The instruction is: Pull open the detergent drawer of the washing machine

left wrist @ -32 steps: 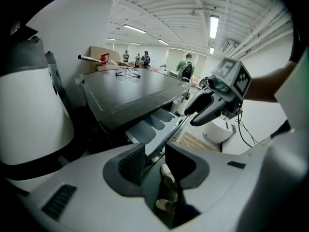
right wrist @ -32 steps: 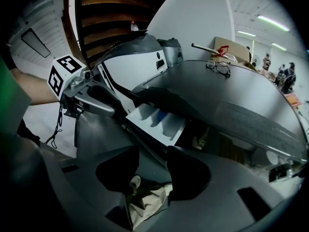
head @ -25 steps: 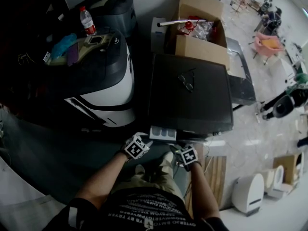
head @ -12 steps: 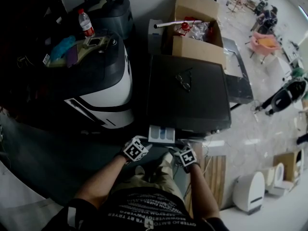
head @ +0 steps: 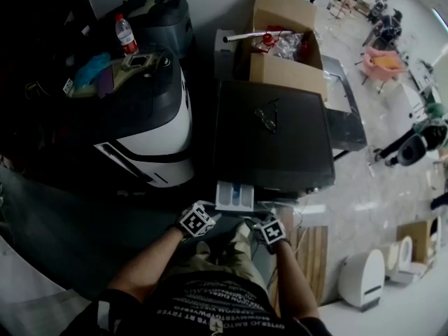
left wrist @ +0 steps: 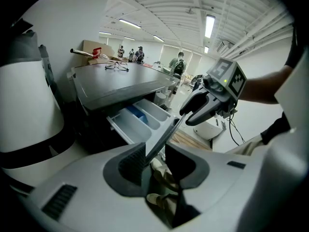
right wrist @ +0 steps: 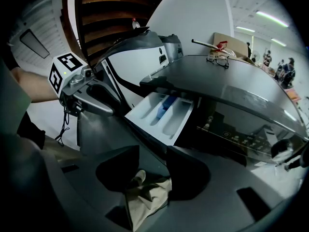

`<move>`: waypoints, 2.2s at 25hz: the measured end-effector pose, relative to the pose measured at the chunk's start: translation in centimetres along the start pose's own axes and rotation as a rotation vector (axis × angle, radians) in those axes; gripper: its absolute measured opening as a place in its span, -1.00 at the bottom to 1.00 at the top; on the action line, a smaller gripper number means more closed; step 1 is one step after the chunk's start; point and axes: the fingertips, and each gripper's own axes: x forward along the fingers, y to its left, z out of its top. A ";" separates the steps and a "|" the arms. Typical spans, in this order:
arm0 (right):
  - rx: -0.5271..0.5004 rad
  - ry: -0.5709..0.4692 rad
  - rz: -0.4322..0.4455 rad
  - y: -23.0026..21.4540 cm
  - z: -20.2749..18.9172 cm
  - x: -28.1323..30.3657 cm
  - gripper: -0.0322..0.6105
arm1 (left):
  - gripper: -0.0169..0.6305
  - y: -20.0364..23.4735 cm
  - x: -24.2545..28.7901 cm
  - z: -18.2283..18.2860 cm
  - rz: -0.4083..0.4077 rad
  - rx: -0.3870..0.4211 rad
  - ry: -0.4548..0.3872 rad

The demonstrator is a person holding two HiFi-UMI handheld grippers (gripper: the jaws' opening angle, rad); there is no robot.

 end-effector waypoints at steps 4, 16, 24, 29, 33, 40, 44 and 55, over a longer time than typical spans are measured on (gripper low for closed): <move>-0.008 0.015 -0.005 0.1 -0.5 0.1 -0.41 | -0.57 -0.5 -0.4 0.3 -0.006 0.021 -0.002; 0.008 -0.073 -0.069 0.1 0.1 -1.7 -0.41 | -0.58 -0.2 -0.8 -0.5 0.031 -0.020 -0.041; 0.053 -0.372 -0.253 -0.7 4.6 -7.0 -0.88 | -0.79 0.8 -5.6 3.4 0.198 -0.014 -0.306; 0.041 -0.508 -0.271 0.9 7.9 -10.0 -0.89 | -0.94 0.8 -9.5 6.5 0.250 -0.006 -0.439; 0.012 -0.590 -0.312 1.7 10.3 -13.2 -0.89 | -0.94 1.2 -12.5 8.1 0.310 -0.017 -0.502; -0.031 -0.687 -0.350 3.5 13.8 -17.8 -0.89 | -0.94 1.1 -18.6 11.9 0.364 0.021 -0.614; -0.056 -0.736 -0.362 4.6 15.5 -20.2 -0.89 | -0.94 0.3 -22.0 14.1 0.381 0.072 -0.681; -0.115 -0.746 -0.359 7.1 17.4 -22.5 -0.89 | -0.94 -0.9 -25.1 15.6 0.373 0.116 -0.772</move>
